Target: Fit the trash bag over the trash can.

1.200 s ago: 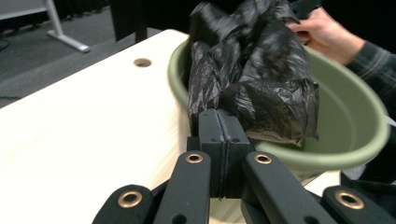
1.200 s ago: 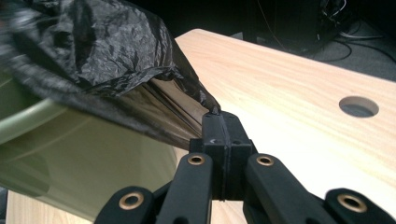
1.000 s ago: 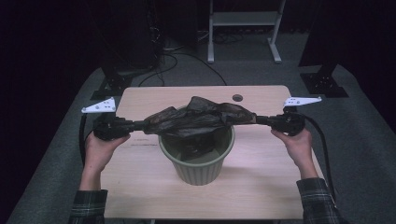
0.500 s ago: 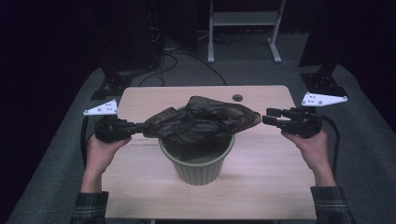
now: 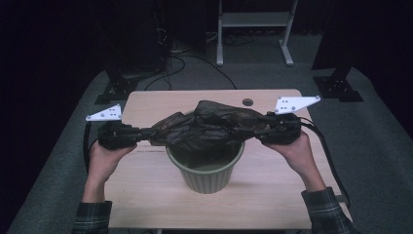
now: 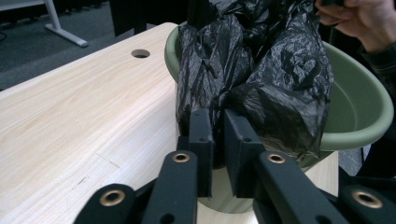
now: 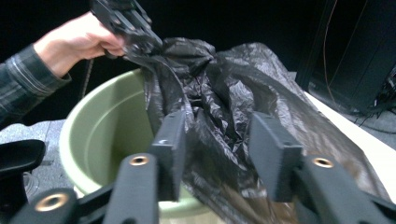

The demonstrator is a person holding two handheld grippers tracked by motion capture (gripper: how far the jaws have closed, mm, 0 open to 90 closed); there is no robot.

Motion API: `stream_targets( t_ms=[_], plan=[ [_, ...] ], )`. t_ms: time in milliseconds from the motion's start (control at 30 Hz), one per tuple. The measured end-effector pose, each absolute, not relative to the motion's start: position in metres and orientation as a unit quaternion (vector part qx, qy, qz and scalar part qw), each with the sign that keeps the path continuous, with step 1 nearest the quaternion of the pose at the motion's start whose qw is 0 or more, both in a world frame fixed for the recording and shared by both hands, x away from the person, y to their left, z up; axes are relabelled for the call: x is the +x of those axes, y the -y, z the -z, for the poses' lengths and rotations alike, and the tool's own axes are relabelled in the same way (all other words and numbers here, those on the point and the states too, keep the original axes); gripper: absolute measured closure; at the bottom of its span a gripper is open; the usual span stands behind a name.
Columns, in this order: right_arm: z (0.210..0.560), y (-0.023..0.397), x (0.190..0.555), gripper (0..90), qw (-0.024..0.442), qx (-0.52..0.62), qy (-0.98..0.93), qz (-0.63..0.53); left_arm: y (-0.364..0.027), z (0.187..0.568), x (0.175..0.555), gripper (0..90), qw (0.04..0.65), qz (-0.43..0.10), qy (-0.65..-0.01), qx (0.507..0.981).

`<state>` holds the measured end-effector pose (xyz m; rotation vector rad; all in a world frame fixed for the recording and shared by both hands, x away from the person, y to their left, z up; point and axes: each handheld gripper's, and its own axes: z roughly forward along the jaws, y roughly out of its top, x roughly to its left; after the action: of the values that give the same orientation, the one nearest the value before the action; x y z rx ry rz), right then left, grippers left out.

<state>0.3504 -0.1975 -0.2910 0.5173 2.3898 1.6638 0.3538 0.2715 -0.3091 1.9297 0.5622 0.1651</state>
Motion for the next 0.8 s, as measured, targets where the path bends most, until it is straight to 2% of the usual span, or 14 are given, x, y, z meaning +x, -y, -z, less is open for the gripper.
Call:
stream_targets(
  t_ms=[33, 67, 133, 167, 200, 267, 367, 567, 800],
  plan=[
    [0.291, 0.198, 0.35, 63.9, 0.092, 0.174, -0.805, -0.56, -0.271, 0.309, 0.354, 77.0, 0.533, -0.069, -0.236, 0.809],
    [0.295, 0.193, 0.355, 77.2, 0.09, 0.175, -0.812, -0.55, -0.274, 0.307, 0.352, 74.7, 0.535, -0.074, -0.239, 0.807],
    [0.299, 0.191, 0.358, 87.2, 0.084, 0.176, -0.816, -0.544, -0.276, 0.304, 0.351, 69.0, 0.535, -0.077, -0.239, 0.807],
    [0.299, 0.191, 0.358, 87.2, 0.084, 0.176, -0.816, -0.544, -0.277, 0.302, 0.349, 69.0, 0.535, -0.081, -0.24, 0.806],
    [0.301, 0.19, 0.361, 89.7, 0.08, 0.182, -0.817, -0.541, -0.28, 0.295, 0.346, 64.1, 0.537, -0.09, -0.239, 0.804],
    [0.303, 0.189, 0.362, 89.8, 0.076, 0.183, -0.817, -0.541, -0.281, 0.292, 0.344, 58.2, 0.539, -0.096, -0.239, 0.802],
    [0.304, 0.188, 0.363, 89.8, 0.073, 0.184, -0.818, -0.54, -0.285, 0.277, 0.339, 54.3, 0.541, -0.11, -0.236, 0.8],
    [0.307, 0.185, 0.364, 89.8, 0.072, 0.185, -0.82, -0.536, -0.28, 0.257, 0.334, 51.2, 0.544, -0.122, -0.22, 0.801],
    [0.309, 0.182, 0.365, 89.8, 0.068, 0.184, -0.82, -0.538, -0.252, 0.234, 0.33, 48.6, 0.551, -0.129, -0.18, 0.805]
  ],
)
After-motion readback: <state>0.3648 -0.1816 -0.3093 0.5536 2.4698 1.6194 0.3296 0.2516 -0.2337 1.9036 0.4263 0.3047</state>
